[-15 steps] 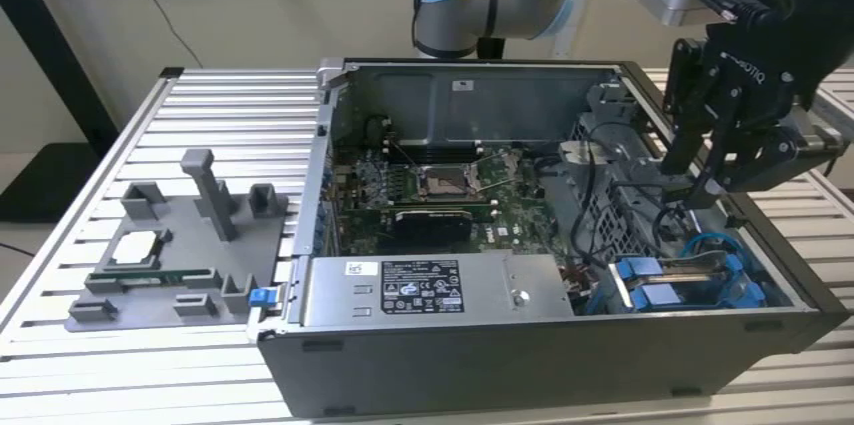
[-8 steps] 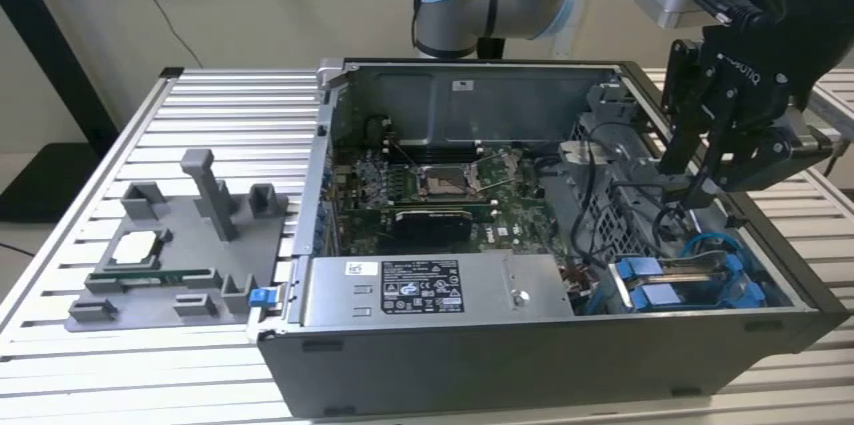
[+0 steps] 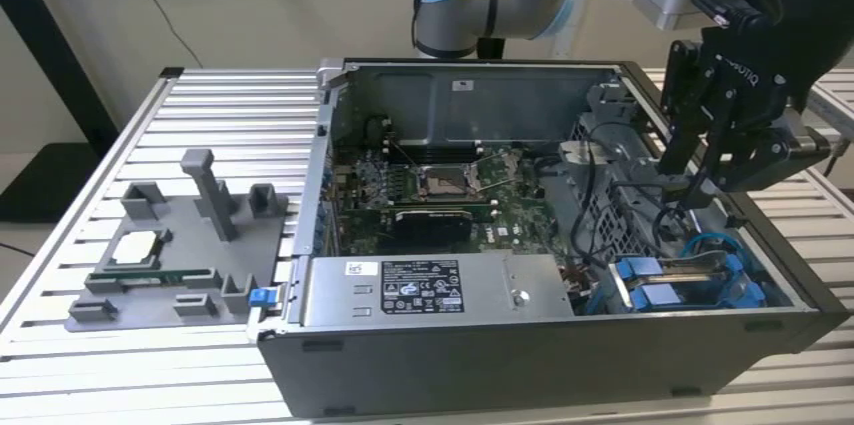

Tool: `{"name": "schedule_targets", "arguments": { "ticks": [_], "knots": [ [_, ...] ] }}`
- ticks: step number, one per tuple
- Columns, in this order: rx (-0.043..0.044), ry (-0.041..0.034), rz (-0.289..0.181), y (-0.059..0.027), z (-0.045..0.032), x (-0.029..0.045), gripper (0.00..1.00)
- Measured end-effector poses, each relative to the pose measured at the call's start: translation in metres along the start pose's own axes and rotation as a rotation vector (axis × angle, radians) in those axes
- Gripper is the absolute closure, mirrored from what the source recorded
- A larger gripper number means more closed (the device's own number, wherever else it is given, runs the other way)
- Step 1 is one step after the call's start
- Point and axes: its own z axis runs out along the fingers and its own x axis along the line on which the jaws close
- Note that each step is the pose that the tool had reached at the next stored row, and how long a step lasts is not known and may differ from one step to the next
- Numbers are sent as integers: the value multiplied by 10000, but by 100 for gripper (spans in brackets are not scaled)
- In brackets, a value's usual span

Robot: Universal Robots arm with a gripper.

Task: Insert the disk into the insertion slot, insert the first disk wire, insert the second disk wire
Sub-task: 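Insert the disk into the insertion slot, then insert the first disk wire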

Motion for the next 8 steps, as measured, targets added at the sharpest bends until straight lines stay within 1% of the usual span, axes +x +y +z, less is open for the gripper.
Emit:
{"name": "schedule_targets", "arguments": {
  "ticks": [3,5,8],
  "knots": [
    [22,-41,2,1,14,-1,0],
    [60,-103,4,2,31,0,0],
    [125,-174,5,3,68,0,0]
  ]
}}
